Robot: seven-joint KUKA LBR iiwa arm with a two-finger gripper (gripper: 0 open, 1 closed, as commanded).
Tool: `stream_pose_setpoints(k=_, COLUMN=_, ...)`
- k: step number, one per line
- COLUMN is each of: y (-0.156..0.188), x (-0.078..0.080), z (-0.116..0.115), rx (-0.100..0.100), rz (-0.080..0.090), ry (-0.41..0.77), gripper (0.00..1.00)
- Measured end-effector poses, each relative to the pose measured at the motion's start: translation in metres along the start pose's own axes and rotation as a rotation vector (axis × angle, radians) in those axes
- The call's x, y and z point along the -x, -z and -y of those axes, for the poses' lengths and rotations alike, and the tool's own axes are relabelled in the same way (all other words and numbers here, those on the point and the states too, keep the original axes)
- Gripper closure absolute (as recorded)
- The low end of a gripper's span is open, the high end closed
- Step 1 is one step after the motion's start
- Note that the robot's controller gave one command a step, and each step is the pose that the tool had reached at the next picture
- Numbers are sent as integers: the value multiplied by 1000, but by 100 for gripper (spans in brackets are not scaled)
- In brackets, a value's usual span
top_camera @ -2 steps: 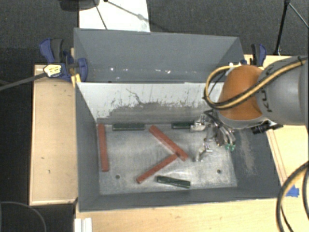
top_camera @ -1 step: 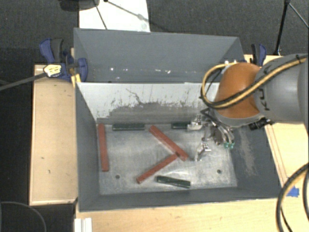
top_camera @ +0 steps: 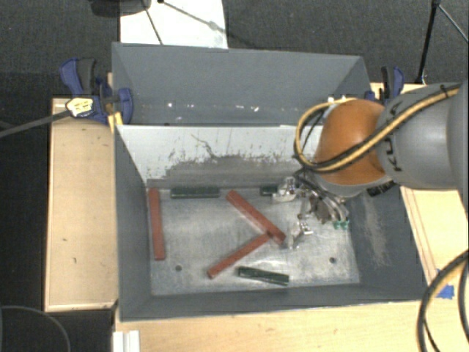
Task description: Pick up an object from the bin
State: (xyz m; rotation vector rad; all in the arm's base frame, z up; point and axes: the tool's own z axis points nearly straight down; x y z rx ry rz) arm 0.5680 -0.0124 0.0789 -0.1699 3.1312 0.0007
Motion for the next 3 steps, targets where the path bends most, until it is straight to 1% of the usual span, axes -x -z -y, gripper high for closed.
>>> stream_pose_setpoints(k=1, y=-3, x=11, z=-22, rx=1, rz=7, ry=-234, gripper=100)
stream_pose_setpoints(k=2, y=-3, x=11, z=-22, rx=1, rz=7, ry=-233, gripper=100)
stream_pose_setpoints(k=3, y=139, x=3, z=9, rx=-1, rz=-1, ry=-272, gripper=100)
